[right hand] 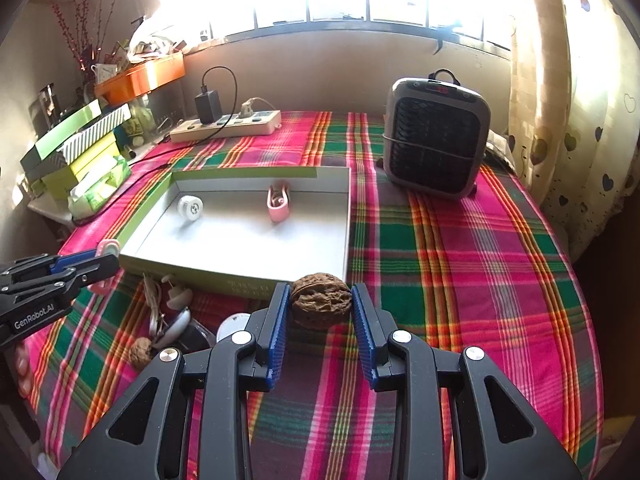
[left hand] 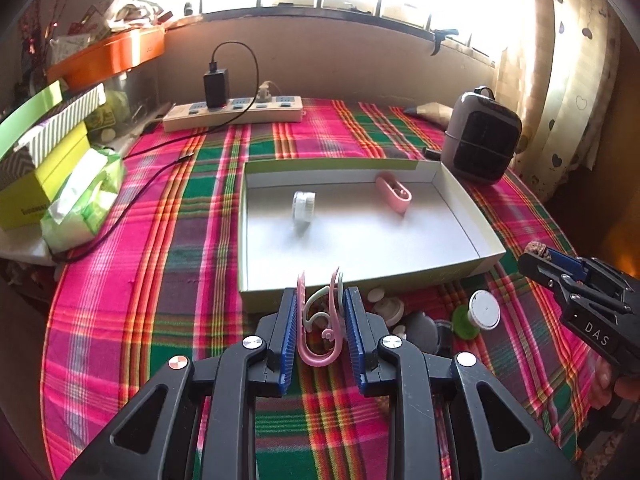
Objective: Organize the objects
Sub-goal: 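Carry the walnut with the right tool while the left tool carries the ear hook into the box, then open the right tool to release the walnut while the left tool releases the ear hook, then withdraw both open tools from the box toward the objects on the cloth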
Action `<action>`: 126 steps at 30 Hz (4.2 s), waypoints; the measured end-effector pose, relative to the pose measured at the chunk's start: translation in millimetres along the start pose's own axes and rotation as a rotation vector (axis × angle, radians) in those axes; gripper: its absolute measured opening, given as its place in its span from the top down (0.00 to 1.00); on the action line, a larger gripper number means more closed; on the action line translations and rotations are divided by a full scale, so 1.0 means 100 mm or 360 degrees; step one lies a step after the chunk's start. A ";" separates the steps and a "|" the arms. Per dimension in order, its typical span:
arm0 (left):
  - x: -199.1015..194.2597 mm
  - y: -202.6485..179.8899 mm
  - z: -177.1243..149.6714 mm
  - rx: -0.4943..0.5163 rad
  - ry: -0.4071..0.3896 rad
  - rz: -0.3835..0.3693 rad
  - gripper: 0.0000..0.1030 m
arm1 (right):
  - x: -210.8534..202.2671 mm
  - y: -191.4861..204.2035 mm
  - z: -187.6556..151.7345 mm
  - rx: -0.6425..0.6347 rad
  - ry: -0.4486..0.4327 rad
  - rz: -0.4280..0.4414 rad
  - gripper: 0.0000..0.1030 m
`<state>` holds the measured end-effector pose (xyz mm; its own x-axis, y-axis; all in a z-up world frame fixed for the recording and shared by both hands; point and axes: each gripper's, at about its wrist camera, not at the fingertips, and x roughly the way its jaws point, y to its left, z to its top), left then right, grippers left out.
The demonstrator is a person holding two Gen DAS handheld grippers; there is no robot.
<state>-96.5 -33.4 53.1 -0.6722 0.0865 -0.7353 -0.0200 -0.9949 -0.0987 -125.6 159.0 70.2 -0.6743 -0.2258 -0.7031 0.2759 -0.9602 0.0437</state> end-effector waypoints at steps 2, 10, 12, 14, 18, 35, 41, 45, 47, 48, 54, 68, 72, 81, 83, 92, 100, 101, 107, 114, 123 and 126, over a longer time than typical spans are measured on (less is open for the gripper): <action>0.04 -0.03 0.05 0.0014 0.0004 -0.0012 0.79 | 0.02 0.02 0.04 -0.0016 -0.0005 0.0007 0.69; 0.17 -0.10 0.27 0.0057 -0.0001 -0.0047 0.79 | 0.19 0.04 0.26 -0.0053 -0.0004 0.0055 0.69; 0.22 -0.11 0.34 0.0062 0.0008 -0.0061 0.79 | 0.23 0.05 0.31 -0.0063 -0.0008 0.0064 0.69; 0.28 -0.12 0.39 0.0067 0.0021 -0.0076 0.79 | 0.29 0.06 0.37 -0.0077 -0.0008 0.0064 0.69; 0.39 -0.14 0.49 0.0065 0.0032 -0.0090 0.79 | 0.40 0.08 0.48 -0.0107 -0.0010 0.0071 0.69; 0.90 -0.19 0.78 0.0102 0.0129 -0.0078 0.79 | 1.01 0.14 0.79 -0.0221 0.0096 0.0023 0.69; 1.03 -0.19 0.84 0.0105 0.0155 -0.0069 0.79 | 1.17 0.14 0.82 -0.0227 0.0129 0.0007 0.69; 1.13 -0.19 0.85 0.0106 0.0182 -0.0052 0.79 | 1.25 0.14 0.81 -0.0240 0.0150 -0.0003 0.69; 1.16 -0.19 0.85 0.0108 0.0188 -0.0047 0.79 | 1.28 0.14 0.82 -0.0241 0.0160 -0.0013 0.69; 1.16 -0.20 0.85 0.0112 0.0188 -0.0050 0.79 | 1.30 0.14 0.82 -0.0239 0.0165 -0.0011 0.69; 1.21 -0.22 0.88 0.0131 0.0192 -0.0039 0.79 | 1.37 0.13 0.81 -0.0236 0.0191 -0.0007 0.69; 1.25 -0.25 0.89 0.0163 0.0187 -0.0004 0.79 | 1.41 0.14 0.80 -0.0252 0.0209 -0.0023 0.68; 1.25 -0.26 0.89 0.0172 0.0191 0.0013 0.79 | 1.41 0.15 0.81 -0.0253 0.0208 -0.0032 0.68; 1.26 -0.24 0.89 0.0174 0.0188 0.0019 0.78 | 1.42 0.15 0.81 -0.0247 0.0208 -0.0046 0.68; 1.26 -0.24 0.89 0.0171 0.0187 0.0023 0.78 | 1.42 0.15 0.81 -0.0244 0.0209 -0.0048 0.68; 1.23 -0.22 0.87 0.0154 0.0188 0.0037 0.73 | 1.41 0.16 0.81 -0.0226 0.0206 -0.0048 0.63; 1.13 -0.22 0.83 0.0134 0.0170 0.0041 0.71 | 1.32 0.17 0.79 -0.0204 0.0177 -0.0031 0.58; 1.12 -0.22 0.82 0.0134 0.0165 0.0041 0.71 | 1.31 0.17 0.79 -0.0202 0.0175 -0.0028 0.57; 1.00 -0.21 0.78 0.0115 0.0132 0.0040 0.70 | 1.19 0.18 0.77 -0.0180 0.0145 -0.0014 0.57; 0.83 -0.21 0.73 0.0106 0.0091 0.0046 0.70 | 1.03 0.22 0.73 -0.0151 0.0106 0.0004 0.57; 0.55 -0.21 0.59 0.0085 0.0026 0.0059 0.70 | 0.75 0.28 0.63 -0.0120 0.0050 0.0029 0.57; 0.46 -0.23 0.54 0.0094 -0.0003 0.0085 0.70 | 0.65 0.30 0.59 -0.0106 0.0032 0.0043 0.57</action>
<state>-166.7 -9.2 58.2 -0.6751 0.0331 -0.7370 -0.0277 -0.9994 -0.0195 -201.4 105.4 67.2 -0.6521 -0.2474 -0.7166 0.3391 -0.9406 0.0161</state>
